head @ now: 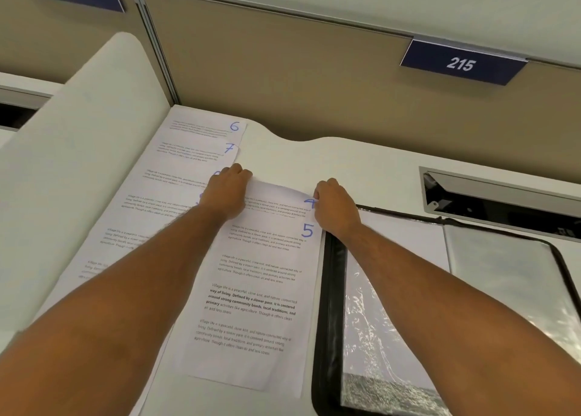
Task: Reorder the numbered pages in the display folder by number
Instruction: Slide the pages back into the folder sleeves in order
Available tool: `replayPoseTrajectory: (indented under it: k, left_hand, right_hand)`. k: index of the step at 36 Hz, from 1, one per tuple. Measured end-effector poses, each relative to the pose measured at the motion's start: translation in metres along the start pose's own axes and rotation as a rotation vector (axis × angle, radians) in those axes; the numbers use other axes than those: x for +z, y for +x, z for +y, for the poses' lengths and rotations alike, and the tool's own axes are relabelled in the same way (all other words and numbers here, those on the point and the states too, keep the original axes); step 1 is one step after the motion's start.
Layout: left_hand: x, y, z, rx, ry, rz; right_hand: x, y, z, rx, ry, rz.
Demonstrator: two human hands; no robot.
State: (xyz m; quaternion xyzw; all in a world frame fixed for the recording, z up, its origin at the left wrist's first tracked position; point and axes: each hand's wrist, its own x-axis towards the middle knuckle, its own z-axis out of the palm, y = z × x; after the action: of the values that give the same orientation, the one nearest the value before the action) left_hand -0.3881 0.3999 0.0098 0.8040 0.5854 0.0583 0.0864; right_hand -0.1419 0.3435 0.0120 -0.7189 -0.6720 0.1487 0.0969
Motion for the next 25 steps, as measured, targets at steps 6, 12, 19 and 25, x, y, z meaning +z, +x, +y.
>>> replayPoseTrajectory:
  k: [6, 12, 19, 25]
  left_hand:
    - [-0.006, -0.006, 0.003, 0.009, -0.005, 0.104]
    - [-0.028, -0.013, 0.011, -0.041, -0.029, 0.214]
    - [-0.060, -0.030, 0.025, -0.048, -0.096, 0.319]
    - [-0.092, -0.040, 0.040, -0.006, -0.164, 0.464]
  right_hand:
    - [-0.007, -0.013, -0.005, 0.047, 0.151, 0.090]
    - [-0.028, -0.032, -0.010, 0.003, 0.178, 0.115]
    - [-0.062, -0.053, -0.019, -0.013, 0.191, 0.196]
    - [-0.092, -0.067, -0.029, 0.013, 0.216, 0.259]
